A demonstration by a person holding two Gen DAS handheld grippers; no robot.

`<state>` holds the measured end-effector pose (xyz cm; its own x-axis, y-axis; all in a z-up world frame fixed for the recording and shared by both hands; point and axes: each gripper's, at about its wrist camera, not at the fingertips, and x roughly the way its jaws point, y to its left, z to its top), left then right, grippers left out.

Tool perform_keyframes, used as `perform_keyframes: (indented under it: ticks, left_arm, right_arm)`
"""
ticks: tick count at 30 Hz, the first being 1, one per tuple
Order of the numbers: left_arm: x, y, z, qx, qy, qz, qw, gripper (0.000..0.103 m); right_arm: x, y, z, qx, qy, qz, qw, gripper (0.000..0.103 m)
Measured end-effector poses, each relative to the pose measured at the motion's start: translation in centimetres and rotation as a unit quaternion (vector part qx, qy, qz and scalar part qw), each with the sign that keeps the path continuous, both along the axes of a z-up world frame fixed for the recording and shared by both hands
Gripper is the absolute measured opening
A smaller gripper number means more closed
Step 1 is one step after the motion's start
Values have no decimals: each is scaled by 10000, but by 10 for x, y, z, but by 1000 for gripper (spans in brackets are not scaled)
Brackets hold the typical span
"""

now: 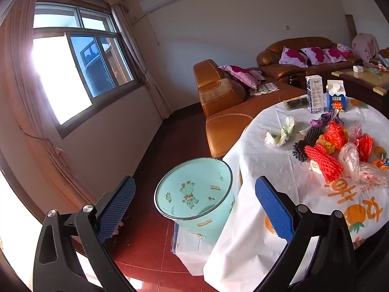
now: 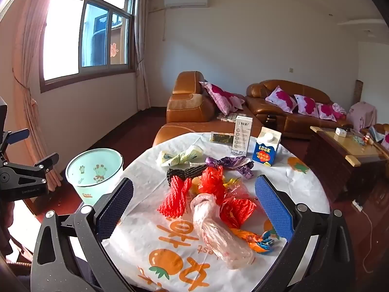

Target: Collect trash

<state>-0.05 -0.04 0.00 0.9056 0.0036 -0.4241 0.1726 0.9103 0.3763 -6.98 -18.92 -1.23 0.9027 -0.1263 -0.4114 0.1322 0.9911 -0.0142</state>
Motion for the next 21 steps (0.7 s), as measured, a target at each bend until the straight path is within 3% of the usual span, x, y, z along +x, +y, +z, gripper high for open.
perform_keyframes:
  ticks: [21]
  left_arm:
    - [1, 4, 2, -46, -83, 95, 9999, 97]
  right_arm:
    - [-2, 1, -1, 3, -62, -1, 10000, 98]
